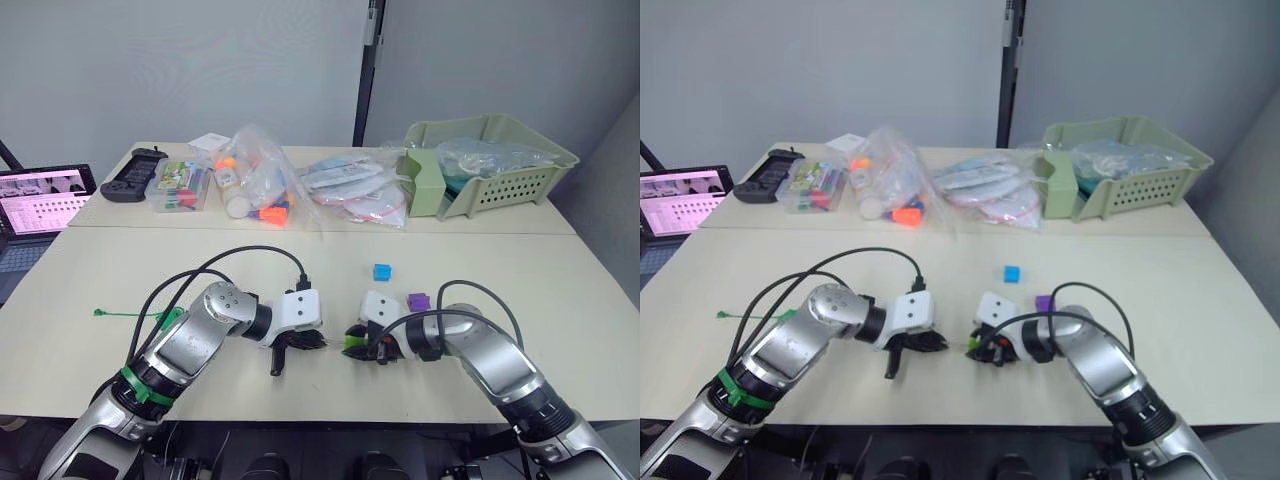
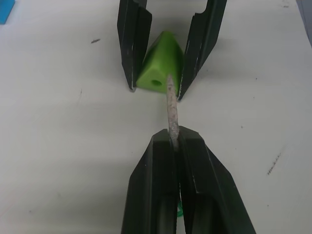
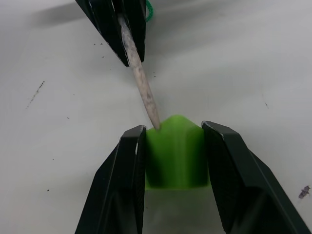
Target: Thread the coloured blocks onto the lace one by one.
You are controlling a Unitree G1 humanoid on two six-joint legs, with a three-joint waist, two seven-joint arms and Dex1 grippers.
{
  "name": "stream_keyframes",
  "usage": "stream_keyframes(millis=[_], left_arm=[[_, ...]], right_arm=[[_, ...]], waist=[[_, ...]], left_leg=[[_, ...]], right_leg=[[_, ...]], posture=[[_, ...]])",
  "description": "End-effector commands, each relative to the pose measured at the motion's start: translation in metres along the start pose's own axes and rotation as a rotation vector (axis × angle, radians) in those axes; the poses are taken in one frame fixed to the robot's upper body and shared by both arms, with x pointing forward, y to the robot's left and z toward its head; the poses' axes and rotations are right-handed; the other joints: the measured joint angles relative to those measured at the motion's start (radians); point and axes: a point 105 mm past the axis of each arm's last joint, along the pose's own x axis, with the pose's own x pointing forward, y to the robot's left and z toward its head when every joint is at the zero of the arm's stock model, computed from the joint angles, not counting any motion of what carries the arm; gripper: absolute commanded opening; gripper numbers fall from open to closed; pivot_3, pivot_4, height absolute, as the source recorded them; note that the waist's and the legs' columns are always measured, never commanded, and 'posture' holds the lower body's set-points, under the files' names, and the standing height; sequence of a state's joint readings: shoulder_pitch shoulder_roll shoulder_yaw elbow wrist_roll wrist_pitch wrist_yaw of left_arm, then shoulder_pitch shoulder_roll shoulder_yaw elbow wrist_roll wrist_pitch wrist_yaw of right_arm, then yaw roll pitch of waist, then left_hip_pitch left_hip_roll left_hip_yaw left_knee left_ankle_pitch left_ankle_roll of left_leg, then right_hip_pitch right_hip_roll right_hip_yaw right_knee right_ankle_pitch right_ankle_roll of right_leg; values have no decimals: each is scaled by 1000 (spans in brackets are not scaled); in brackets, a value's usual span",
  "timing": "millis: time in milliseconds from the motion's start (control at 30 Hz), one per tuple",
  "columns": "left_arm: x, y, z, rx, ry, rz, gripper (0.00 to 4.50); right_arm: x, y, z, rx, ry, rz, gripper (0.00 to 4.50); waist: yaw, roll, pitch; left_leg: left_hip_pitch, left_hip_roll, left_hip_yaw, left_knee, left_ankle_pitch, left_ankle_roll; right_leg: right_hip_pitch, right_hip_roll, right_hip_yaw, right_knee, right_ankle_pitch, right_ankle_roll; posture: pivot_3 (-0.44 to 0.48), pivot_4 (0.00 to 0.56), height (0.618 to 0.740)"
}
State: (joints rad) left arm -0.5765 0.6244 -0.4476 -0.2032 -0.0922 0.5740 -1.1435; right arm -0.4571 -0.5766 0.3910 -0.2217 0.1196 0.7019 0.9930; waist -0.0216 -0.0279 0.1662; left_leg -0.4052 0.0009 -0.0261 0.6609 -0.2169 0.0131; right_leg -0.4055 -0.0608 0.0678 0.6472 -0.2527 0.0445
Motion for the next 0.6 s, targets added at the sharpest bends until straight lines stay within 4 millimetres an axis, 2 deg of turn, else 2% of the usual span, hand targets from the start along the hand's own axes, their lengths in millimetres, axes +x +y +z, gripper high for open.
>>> stream_keyframes(millis=[33,367,600], left_arm=[[2,4,11,45,-15,16,0],[15,5,17,56,-35,-6,0],[-7,10,6,49,34,32,0]], right_arm=[[11,20,-7,18,29,86,1257],[12,22,-6,26,26,88,1257],[5,20,-13,42,61,67,1257]], waist=[[0,0,0],[-3,0,0],[0,0,0]], left_leg=[[0,0,0,0,0,0],[0,0,0,0,0,0],[0,0,0,0,0,0]], right_leg=[[0,0,0,0,0,0],[0,0,0,0,0,0],[0,0,0,0,0,0]], posture=[[0,150,740],[0,150,740],[0,150,740]])
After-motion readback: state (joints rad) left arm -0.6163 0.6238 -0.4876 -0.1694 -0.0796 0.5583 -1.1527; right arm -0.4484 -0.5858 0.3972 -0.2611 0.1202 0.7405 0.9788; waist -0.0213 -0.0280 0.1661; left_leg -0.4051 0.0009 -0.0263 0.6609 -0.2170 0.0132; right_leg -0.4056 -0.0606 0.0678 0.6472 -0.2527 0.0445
